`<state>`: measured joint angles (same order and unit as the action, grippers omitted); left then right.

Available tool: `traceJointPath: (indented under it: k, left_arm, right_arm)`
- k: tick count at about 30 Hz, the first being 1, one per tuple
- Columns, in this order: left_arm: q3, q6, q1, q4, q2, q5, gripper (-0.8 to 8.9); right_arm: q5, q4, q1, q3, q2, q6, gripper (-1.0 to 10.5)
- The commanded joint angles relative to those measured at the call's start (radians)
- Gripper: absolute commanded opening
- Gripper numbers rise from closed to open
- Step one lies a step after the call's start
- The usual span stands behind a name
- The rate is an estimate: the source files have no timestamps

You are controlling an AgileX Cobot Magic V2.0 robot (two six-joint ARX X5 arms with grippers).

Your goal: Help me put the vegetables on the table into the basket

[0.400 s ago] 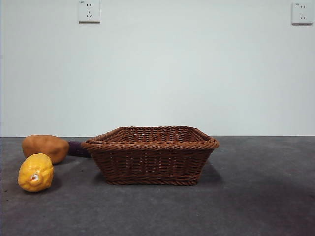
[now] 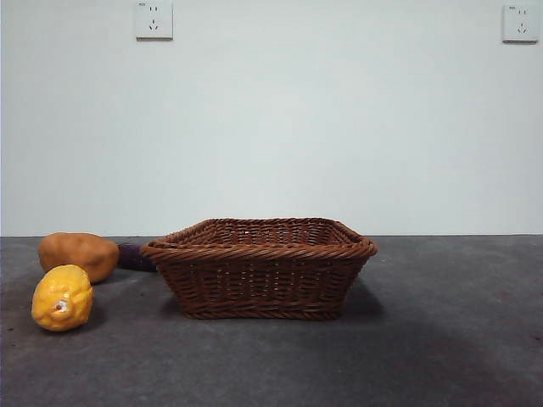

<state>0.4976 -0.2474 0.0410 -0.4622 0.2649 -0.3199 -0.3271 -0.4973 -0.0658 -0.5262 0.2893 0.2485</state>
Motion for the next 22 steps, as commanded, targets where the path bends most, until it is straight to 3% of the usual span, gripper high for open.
traceJointPath:
  k: [1,6,12,15,22]
  left_arm:
    - [0.078,0.034,0.001,-0.061,0.064,-0.049,-0.06]
    - [0.237,0.133,0.001,-0.224,0.19,-0.156,-0.06]
    - [0.377,0.249,0.001,-0.396,0.285,-0.178,-0.06]
    - [0.41,0.279,-0.002,-0.438,0.306,-0.178,-0.06]
    - [0.415,0.277,-0.022,-0.441,0.32,-0.188,0.11]
  right_arm:
    - [-0.043,-0.08,0.0,-0.104,0.068,-0.096,-0.1]
    - [-0.099,-0.265,0.0,-0.289,0.193,-0.185,-0.1]
    - [-0.13,-0.421,0.0,-0.448,0.301,-0.269,-0.1]
    - [-0.131,-0.463,0.0,-0.489,0.336,-0.304,-0.1]
    - [-0.164,-0.491,0.001,-0.517,0.376,-0.306,0.1]
